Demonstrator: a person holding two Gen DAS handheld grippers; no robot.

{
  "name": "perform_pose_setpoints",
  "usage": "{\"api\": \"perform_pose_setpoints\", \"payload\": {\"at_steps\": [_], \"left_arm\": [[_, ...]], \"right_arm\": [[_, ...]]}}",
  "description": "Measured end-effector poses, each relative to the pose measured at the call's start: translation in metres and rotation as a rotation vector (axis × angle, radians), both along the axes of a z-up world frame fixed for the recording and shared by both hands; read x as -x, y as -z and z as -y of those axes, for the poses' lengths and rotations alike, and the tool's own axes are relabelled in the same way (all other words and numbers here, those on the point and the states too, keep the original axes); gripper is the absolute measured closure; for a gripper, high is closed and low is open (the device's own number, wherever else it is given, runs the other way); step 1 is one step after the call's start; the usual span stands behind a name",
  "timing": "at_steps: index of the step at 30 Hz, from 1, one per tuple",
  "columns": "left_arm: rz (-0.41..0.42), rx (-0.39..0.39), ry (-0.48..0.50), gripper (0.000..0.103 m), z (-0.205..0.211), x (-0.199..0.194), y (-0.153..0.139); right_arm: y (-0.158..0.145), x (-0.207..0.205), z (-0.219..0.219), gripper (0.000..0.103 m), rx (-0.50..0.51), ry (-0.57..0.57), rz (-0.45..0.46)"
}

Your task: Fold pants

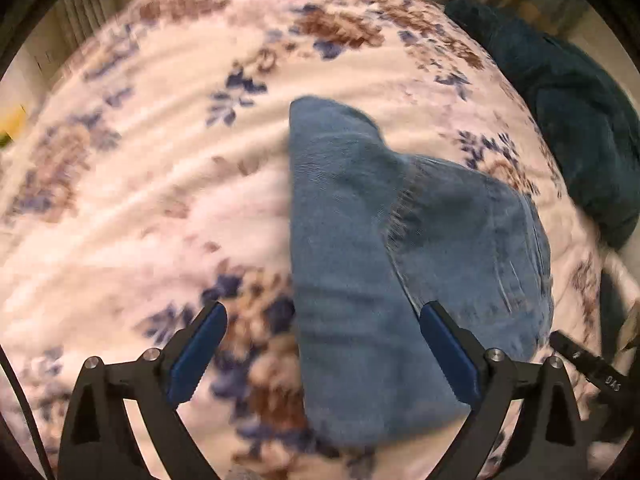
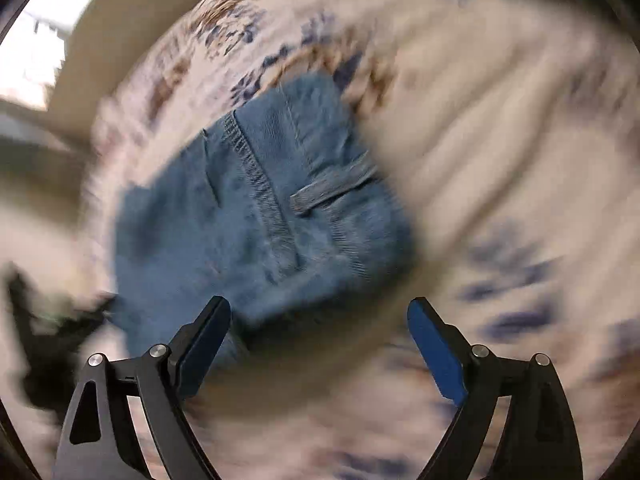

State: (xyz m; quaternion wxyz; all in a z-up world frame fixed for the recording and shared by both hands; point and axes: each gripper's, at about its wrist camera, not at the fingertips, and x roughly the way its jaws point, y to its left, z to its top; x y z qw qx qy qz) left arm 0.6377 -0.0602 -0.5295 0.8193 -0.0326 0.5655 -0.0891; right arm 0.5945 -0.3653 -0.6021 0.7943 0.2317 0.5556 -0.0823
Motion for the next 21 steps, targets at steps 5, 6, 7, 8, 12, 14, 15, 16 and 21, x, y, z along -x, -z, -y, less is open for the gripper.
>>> {"api": "perform_pose_setpoints", "payload": {"at_steps": [5, 6, 7, 8, 12, 14, 15, 16, 21], "left_arm": [[0.047, -0.122, -0.001, 0.002, 0.024, 0.042, -0.043], [0.058, -0.129, 0.005, 0.002, 0.031, 0.047, -0.051], [0.072, -0.142, 0.002, 0.002, 0.034, 0.055, -0.061], [0.082, -0.148, 0.001, 0.002, 0.037, 0.062, -0.071], [0.108, -0.155, -0.005, 0.002, 0.048, 0.089, -0.106], [0.13, -0.158, -0.009, 0.002, 0.05, 0.105, -0.126], [0.138, -0.154, -0.017, 0.002, 0.049, 0.116, -0.139], [0.144, -0.154, -0.025, 0.002, 0.048, 0.125, -0.149], [0.189, -0.137, -0.046, 0.002, 0.042, 0.181, -0.207]], "right_arm": [[-0.065, 0.043, -0.004, 0.009, 0.222, -0.046, -0.003], [-0.077, 0.05, -0.005, 0.009, 0.244, -0.047, -0.004], [-0.085, 0.058, -0.009, 0.009, 0.256, -0.052, 0.002], [-0.1, 0.062, -0.022, 0.009, 0.271, -0.055, 0.007], [-0.151, 0.095, -0.023, 0.009, 0.303, -0.073, 0.034], [-0.179, 0.112, -0.025, 0.008, 0.318, -0.081, 0.053], [-0.192, 0.123, -0.023, 0.008, 0.324, -0.083, 0.062], [-0.204, 0.132, -0.024, 0.008, 0.322, -0.086, 0.073], [-0.271, 0.191, -0.026, 0.008, 0.359, -0.087, 0.132]]}}
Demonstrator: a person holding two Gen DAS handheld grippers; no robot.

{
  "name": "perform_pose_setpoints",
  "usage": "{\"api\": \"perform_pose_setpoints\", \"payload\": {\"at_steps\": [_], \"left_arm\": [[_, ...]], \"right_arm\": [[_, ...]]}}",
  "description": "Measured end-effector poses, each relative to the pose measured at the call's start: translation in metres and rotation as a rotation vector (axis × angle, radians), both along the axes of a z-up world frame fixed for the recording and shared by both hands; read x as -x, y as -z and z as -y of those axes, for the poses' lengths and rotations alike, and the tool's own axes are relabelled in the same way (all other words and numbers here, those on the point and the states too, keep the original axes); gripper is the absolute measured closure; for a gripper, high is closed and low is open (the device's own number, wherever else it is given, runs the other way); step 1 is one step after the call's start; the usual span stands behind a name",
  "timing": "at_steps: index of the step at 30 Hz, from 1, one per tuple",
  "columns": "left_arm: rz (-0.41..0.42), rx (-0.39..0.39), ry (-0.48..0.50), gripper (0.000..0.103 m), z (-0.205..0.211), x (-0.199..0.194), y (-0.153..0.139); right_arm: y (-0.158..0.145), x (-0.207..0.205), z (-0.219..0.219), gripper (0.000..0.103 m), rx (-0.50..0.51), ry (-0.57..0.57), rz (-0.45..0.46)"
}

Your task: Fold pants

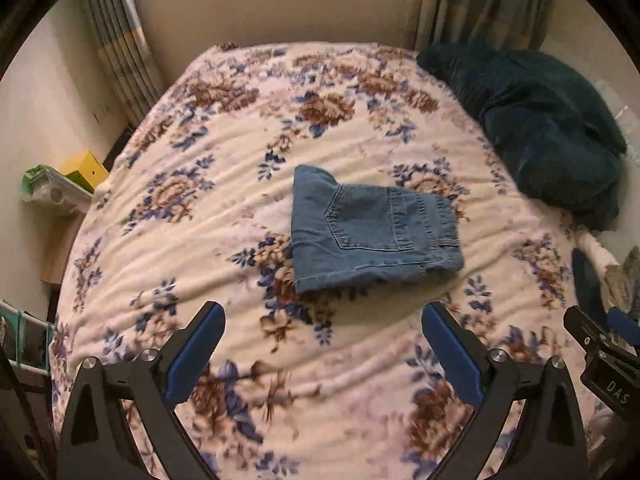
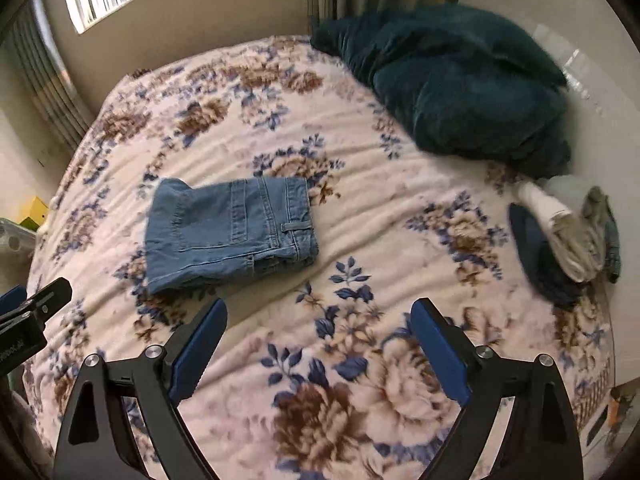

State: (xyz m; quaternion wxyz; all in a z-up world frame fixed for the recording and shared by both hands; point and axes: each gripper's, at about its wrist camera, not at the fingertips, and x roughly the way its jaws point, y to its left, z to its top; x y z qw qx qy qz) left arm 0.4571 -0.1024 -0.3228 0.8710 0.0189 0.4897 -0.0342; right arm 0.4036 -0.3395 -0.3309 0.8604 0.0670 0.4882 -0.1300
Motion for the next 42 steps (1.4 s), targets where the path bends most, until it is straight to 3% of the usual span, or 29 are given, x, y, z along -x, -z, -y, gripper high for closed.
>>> {"api": "perform_pose_setpoints", "payload": {"at_steps": [12, 19, 25, 34, 42], "left_arm": [[0.145, 0.019, 0.02, 0.002, -0.024, 0.177, -0.14], [0.201, -0.007, 0.065, 0.002, -0.032, 0.281, -0.2], [0.259, -0.014, 0.069, 0.002, -0.035, 0.344, -0.242], [0.313, 0.025, 0.021, 0.002, -0.035, 0.401, -0.288], [0.361, 0.019, -0.037, 0.002, -0.038, 0.427, -0.31]], "right_arm": [[-0.173, 0.196, -0.044, 0.008, 0.037, -0.029, 0.168], [-0.249, 0.318, -0.065, 0.008, 0.076, -0.05, 0.216], [-0.305, 0.4, -0.071, 0.008, 0.087, -0.067, 0.268], [-0.368, 0.476, -0.073, 0.008, 0.09, -0.125, 0.342], [-0.397, 0.498, -0.064, 0.004, 0.085, -0.161, 0.385]]}}
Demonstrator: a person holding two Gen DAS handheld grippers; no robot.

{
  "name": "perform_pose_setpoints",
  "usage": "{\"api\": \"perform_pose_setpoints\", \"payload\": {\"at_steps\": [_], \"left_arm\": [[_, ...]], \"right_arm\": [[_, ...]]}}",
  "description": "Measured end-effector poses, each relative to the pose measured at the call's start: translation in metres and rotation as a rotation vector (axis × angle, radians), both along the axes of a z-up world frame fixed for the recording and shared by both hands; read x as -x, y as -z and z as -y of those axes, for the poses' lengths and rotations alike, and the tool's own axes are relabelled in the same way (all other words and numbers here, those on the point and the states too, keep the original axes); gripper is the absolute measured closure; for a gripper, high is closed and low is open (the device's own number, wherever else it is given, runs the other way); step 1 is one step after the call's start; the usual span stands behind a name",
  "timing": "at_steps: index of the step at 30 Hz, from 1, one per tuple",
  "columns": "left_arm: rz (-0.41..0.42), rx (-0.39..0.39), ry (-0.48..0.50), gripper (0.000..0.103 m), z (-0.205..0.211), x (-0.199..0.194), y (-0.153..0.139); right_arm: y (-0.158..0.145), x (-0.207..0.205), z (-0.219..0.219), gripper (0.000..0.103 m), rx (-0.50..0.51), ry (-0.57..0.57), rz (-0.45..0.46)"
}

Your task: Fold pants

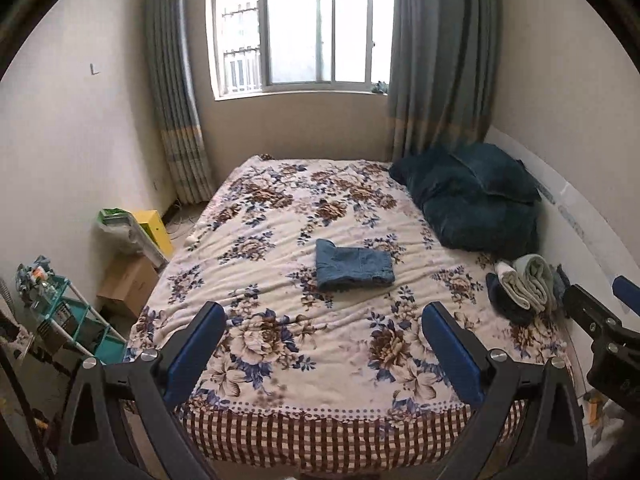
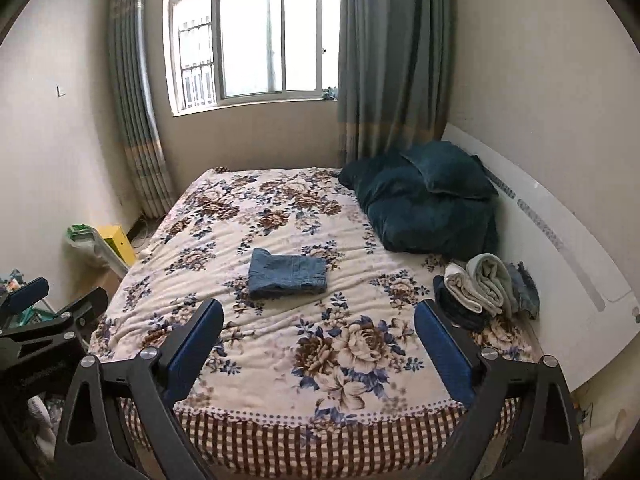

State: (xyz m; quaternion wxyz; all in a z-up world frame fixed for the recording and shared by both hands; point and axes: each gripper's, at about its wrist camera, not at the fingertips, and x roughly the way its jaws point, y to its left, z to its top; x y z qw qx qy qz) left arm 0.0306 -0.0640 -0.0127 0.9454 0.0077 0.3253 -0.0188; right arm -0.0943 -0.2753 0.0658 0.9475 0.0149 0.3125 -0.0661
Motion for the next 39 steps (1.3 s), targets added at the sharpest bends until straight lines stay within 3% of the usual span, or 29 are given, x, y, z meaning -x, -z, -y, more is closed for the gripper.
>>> {"api": "perform_pose_setpoints", "payload": {"at_steps": [12, 28, 39], "left_arm": [[0.047, -0.018, -0.05, 0.0, 0.012, -0.026, 0.007], [-0.016, -0.062, -0.058, 0.0, 0.035, -0.104, 0.046], [-0.05, -0.069, -0.033, 0.0, 0.048, -0.134, 0.054]], "right_arm": [[0.002, -0.03, 0.018, 0.004, -0.007, 0.014, 0.032], [0.047, -0.133, 0.027, 0.004, 0.034, 0.07, -0.004], [0.068, -0.169, 0.035, 0.004, 0.052, 0.077, -0.036]]}}
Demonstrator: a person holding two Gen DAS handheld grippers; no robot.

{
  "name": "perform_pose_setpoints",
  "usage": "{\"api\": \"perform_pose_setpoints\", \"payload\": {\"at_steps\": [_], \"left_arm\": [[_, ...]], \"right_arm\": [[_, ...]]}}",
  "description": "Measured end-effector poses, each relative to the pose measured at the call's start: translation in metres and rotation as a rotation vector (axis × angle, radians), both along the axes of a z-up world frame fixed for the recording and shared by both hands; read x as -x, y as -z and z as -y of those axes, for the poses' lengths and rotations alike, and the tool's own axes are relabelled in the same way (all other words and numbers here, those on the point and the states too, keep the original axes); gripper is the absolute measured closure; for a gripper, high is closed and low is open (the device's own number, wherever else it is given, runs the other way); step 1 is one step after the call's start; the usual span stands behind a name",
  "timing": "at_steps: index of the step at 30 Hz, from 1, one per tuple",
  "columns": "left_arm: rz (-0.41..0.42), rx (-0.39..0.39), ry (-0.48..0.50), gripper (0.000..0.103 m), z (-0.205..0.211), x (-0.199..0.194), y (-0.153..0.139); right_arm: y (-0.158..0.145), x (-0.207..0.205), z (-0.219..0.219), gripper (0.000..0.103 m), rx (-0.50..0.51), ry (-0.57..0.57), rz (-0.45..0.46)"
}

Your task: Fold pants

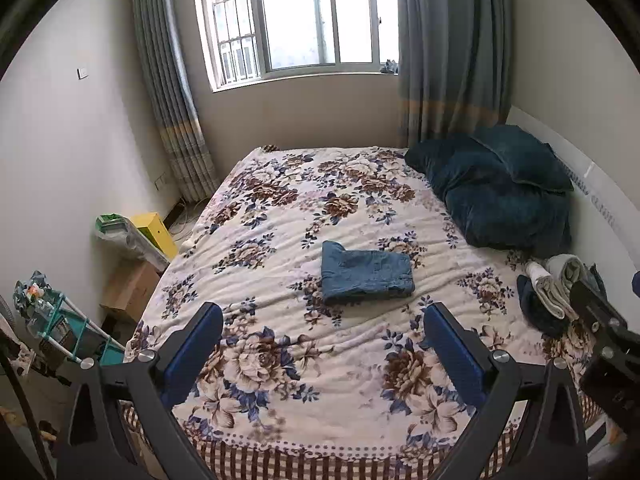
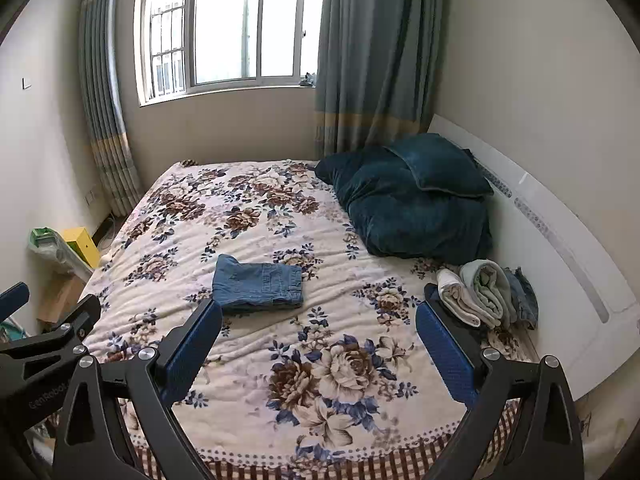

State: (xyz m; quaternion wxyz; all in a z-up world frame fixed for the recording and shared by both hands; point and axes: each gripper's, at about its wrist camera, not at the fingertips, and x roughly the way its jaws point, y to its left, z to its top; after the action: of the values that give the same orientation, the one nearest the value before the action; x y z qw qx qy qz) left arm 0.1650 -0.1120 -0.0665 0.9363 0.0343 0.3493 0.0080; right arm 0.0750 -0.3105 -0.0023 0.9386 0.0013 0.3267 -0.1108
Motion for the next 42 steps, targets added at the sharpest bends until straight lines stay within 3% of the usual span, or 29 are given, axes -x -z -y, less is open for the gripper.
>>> {"api": "perform_pose_setpoints", "payload": {"at_steps": [16, 42], "left_arm": [[-0.044, 0.049, -0.015, 0.0, -0.011, -0.013, -0.001], [-0.042, 0.018, -0.016, 0.0, -0.014, -0.015, -0.007]], "right_arm": [[0.022, -0.013, 0.008, 0.004, -0.037, -0.044, -0.039], [0.021, -0.024, 0.016, 0.003, -0.04, -0.076, -0.069]]}}
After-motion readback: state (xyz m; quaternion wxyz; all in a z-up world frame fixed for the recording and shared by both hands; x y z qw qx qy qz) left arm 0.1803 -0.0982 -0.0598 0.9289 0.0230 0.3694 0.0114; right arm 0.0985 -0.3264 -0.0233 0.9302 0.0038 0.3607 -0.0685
